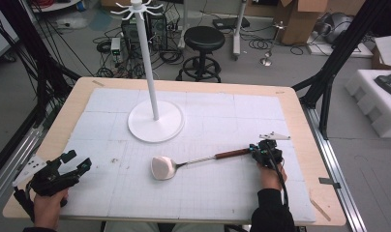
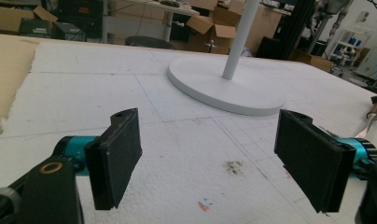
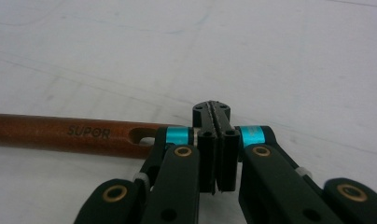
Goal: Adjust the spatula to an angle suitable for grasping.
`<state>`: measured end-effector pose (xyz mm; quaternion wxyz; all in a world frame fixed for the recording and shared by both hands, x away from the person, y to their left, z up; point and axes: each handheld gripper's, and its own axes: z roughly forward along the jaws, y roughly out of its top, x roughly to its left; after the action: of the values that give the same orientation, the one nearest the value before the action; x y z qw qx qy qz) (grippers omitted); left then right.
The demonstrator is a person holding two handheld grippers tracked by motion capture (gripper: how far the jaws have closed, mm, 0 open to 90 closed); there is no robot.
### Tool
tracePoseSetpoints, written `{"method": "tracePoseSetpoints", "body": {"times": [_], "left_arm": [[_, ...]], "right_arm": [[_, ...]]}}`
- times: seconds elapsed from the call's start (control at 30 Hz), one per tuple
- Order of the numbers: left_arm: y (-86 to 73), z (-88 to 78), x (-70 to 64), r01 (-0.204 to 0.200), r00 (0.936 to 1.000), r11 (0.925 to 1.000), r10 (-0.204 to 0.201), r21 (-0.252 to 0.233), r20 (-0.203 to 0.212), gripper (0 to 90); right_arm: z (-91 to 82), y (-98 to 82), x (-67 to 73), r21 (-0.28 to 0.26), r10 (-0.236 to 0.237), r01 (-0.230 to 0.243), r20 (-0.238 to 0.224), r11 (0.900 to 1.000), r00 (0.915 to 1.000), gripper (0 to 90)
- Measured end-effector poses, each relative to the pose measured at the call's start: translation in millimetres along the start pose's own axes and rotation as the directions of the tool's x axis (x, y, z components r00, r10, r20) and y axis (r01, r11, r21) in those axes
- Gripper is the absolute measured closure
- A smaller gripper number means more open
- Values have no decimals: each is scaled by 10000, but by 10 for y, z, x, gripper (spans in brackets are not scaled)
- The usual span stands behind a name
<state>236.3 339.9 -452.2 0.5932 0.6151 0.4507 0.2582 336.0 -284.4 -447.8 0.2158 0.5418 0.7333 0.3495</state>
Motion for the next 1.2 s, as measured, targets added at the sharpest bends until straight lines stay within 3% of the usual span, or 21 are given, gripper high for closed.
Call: {"method": "tracePoseSetpoints", "body": {"times": [0.03, 0.23, 0.3, 0.4, 0.5, 0.57, 0.63, 0.67, 0.73, 0.93, 0.97, 1.07, 1.13, 1.2], "left_arm": [[0, 0, 1, 7, 10000, 10000, -7, 5, 1, 231], [0, 2, 1, 25, 10000, 10000, -25, 1, -1, 231], [0, 2, 3, 30, 10000, 10000, -30, 11, -5, 231], [1, 2, 2, 31, 10000, 10000, -31, 14, -12, 231], [1, 3, 3, 40, 10000, 10000, -40, 15, -6, 231], [1, 3, 4, 47, 10000, 10000, -47, 23, -6, 231], [1, 3, 5, 59, 10000, 10000, -59, 29, -5, 231], [1, 3, 5, 60, 10000, 10000, -60, 21, -3, 231], [0, 1, 2, 38, 10000, 10000, -38, 0, 5, 231], [-1, -1, 2, 22, 10000, 10000, -22, -18, 51, 231], [-1, -1, 1, 19, 10000, 10000, -19, -11, 46, 231], [0, 0, 0, 9, 10000, 10000, -9, -1, 19, 231], [-1, 0, 0, 11, 10000, 10000, -11, 0, 8, 231], [-1, 0, -1, 13, 10000, 10000, -13, -3, 1, 232]], "right_arm": [[29, 2, 95, -69, -271, 270, -219, 9996, 9994, 896], [82, 29, 320, -100, -589, 584, -566, 9982, 9967, 896], [117, 47, 451, -98, -854, 849, -942, 9963, 9919, 895], [147, 60, 549, -143, -1004, 994, -1103, 9949, 9888, 895], [209, 103, 750, -108, -1328, 1328, -1625, 9911, 9777, 895], [227, 116, 803, -98, -1363, 1368, -1811, 9906, 9740, 895], [272, 143, 930, -121, -1553, 1564, -2122, 9876, 9648, 895], [314, 171, 1047, -190, -1825, 1833, -2358, 9829, 9545, 894], [315, 199, 1092, -338, -1755, 1726, -2529, 9844, 9514, 894], [93, 225, 946, -1051, -1618, 1405, -2346, 9845, 9585, 891], [-50, 194, 861, -1575, -1503, 1171, -2192, 9806, 9640, 873], [-180, 137, 764, -1904, -1295, 910, -2012, 9775, 9709, 844], [-326, -5, 615, -2346, -1296, 851, -1813, 9684, 9748, 808], [-363, -62, 567, -2486, -1393, 925, -1778, 9642, 9742, 807]]}}
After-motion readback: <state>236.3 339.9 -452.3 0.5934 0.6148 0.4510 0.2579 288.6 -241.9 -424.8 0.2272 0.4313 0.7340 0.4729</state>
